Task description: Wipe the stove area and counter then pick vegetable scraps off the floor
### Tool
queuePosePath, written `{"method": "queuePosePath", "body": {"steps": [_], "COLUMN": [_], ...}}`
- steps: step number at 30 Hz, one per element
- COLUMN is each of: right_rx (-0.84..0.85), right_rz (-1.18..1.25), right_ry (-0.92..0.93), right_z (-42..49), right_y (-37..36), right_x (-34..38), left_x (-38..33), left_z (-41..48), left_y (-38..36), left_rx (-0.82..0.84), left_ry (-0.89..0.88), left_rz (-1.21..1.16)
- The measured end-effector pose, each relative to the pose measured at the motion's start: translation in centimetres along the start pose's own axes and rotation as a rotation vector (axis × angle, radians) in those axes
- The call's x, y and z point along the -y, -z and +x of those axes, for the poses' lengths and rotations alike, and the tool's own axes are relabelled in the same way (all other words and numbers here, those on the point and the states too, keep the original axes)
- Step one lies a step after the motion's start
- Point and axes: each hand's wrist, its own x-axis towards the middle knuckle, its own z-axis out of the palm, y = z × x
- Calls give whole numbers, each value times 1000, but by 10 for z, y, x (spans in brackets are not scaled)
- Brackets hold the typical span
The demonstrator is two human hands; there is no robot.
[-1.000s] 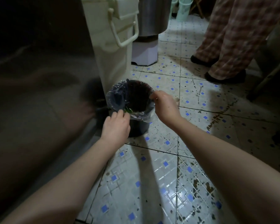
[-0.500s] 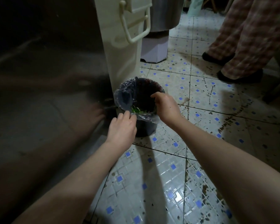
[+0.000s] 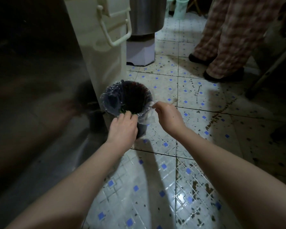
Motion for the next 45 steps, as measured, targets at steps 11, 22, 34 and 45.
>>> {"method": "queuePosePath", "body": {"steps": [11, 22, 34, 45], "right_rx": [242, 375, 423, 364], "right_rz": [-251, -340, -103, -134], "right_ry": [-59, -359, -635, -538], "right_z": [-80, -153, -163, -99], "right_y": [49, 154, 306, 470], "right_x": [-49, -16, 115, 207], "left_x": [-51, -59, -56, -40], "left_z": [19, -11, -58, -30], "left_y": [-7, 87, 286, 476], "left_rx": [52, 356, 452, 426], "left_ry": [-210, -207, -197, -115], "left_rz": [31, 86, 46, -34]}}
